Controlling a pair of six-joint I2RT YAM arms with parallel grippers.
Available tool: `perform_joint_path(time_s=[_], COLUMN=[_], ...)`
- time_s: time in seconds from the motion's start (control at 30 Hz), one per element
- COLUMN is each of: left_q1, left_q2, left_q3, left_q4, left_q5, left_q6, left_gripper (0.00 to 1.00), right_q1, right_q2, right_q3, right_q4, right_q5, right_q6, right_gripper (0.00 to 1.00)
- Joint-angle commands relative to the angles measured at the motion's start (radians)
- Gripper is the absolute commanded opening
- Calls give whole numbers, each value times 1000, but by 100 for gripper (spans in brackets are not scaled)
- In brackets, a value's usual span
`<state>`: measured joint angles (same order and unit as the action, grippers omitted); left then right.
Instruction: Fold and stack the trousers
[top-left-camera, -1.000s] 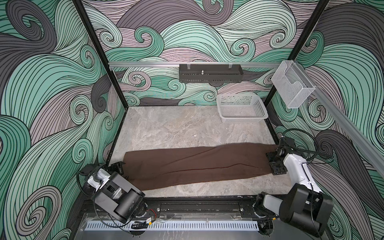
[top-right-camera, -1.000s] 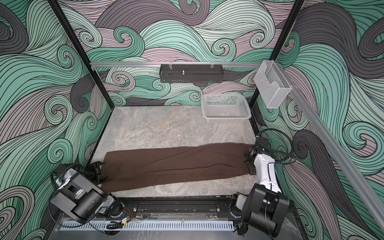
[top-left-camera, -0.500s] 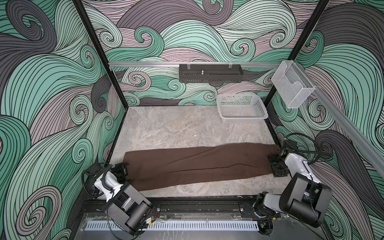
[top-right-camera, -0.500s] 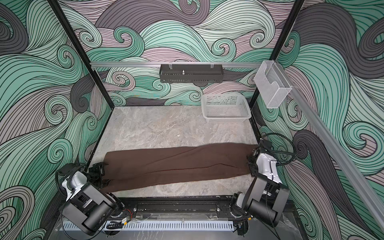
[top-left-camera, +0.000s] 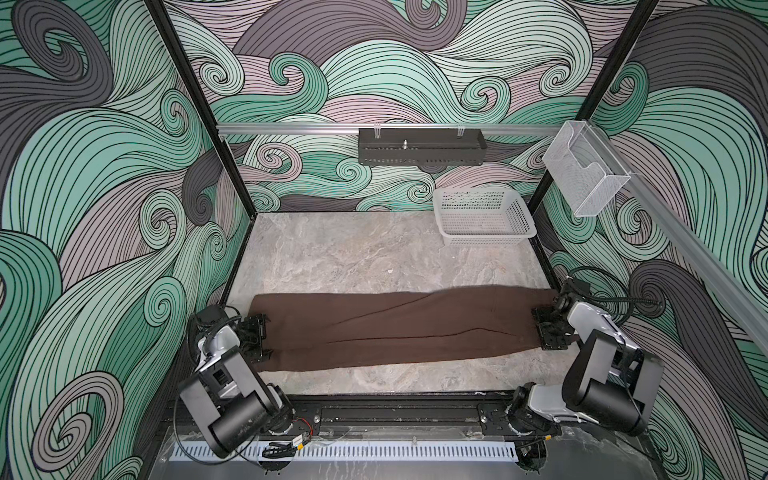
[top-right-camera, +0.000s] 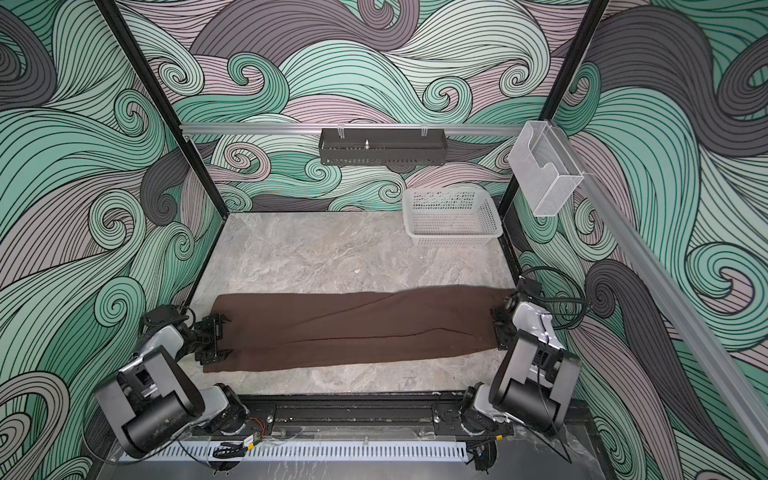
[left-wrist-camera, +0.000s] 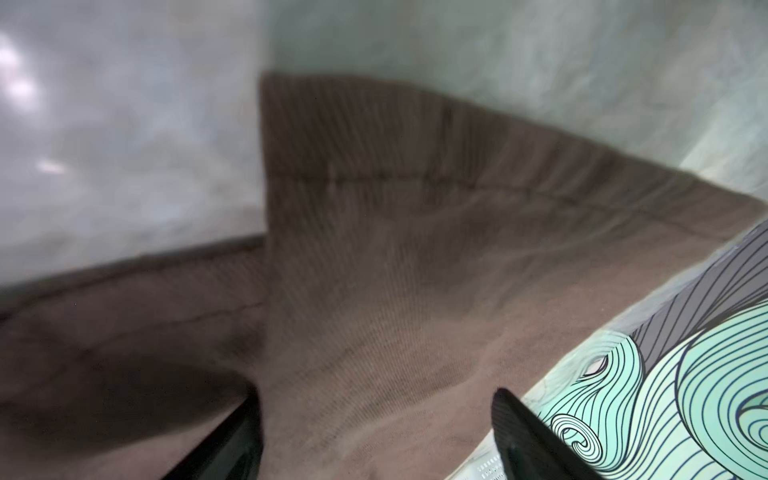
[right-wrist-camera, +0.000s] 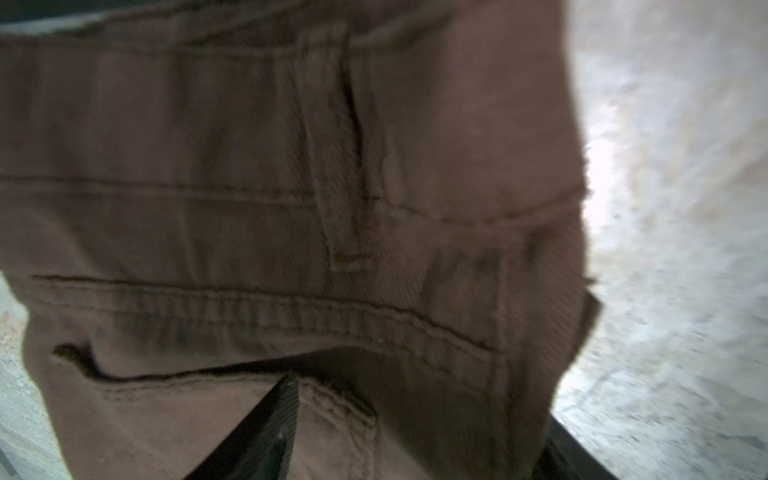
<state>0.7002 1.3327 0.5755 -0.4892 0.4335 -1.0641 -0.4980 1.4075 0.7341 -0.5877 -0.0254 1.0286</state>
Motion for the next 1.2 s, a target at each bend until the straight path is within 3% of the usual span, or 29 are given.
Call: perform_joint_path(time_s=[0.0,0.17,0.43,0.53,0.73,1.03,1.1,1.17], left_q1=[-23,-61,-146,-153,-137,-102,-98,-95], left_q2=[195,383,601,611,517,499,491,476], left_q3=[38,222,584,670,663,626,618,610], left_q4=[147,187,41,-32,-89,-93,-91,-86], left_q5=[-182,-139,-129,-124,-95,2,13,15], left_q6=[-12,-89,-88,-66,-22,9,12,16], left_gripper=[85,82,81,81,84,85,85,85], right_q1=[19,78,154,156,85,41,41,41], right_q2=[38,135,292,282,215,304,311,316], right_q3=[31,104,254,265,237,236,234,240], right_q4=[58,103,116,90,44,100,116,131], right_q5=[-44,-58,-81,-73,-16,-126,-128,-131], right_q6=[32,63,81,65,10,18,22,23], right_gripper=[74,74,74,76,78,65,58,42])
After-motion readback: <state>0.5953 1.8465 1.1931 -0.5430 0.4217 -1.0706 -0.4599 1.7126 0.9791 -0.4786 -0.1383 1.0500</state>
